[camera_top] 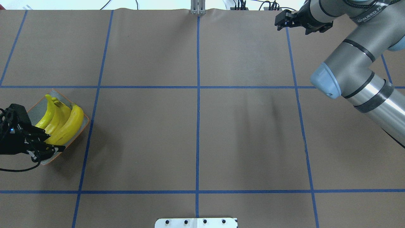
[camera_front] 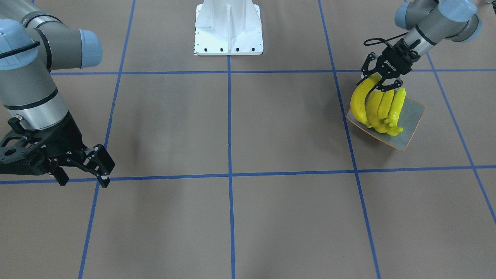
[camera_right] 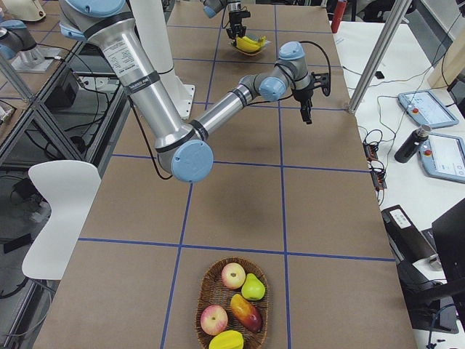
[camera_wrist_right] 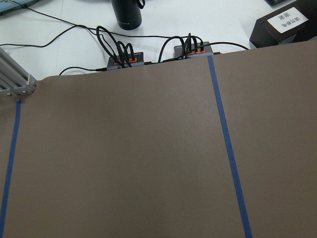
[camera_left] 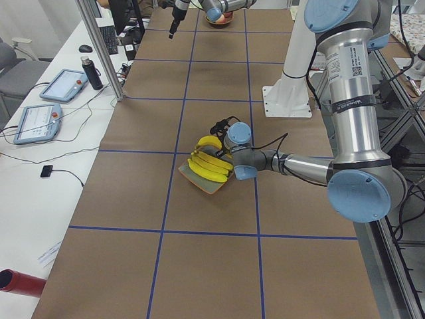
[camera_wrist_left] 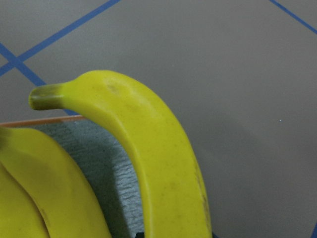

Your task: Transfer all bananas from basket to plate

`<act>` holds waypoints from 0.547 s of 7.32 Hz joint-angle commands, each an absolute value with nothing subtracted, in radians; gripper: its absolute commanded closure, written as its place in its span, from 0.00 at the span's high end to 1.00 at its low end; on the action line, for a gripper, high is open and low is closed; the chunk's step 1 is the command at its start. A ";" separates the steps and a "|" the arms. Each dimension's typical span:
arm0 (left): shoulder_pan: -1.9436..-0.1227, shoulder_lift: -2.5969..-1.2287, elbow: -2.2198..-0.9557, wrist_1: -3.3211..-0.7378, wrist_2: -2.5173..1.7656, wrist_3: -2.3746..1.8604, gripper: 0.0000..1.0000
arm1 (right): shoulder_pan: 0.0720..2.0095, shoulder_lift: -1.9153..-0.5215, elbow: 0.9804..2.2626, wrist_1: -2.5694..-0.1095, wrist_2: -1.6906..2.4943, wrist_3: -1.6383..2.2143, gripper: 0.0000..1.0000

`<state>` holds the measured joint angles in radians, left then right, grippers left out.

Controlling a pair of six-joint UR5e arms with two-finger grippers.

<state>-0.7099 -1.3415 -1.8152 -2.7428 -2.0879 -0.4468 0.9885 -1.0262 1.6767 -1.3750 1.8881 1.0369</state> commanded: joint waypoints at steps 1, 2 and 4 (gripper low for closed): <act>-0.710 -1.338 -1.787 -2.744 -2.089 -0.445 0.51 | 0.988 -1.026 1.677 -1.374 1.888 1.037 1.00; -0.712 -1.339 -1.773 -2.744 -2.088 -0.445 0.60 | 0.988 -1.026 1.677 -1.374 1.888 1.037 1.00; -0.715 -1.345 -1.746 -2.753 -2.089 -0.387 0.99 | 0.988 -1.025 1.677 -1.373 1.888 1.039 1.00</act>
<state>-0.7124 -1.3411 -1.7655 -2.7472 -2.0882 -0.4252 0.9880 -1.0259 1.6770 -1.3735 1.8883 1.0379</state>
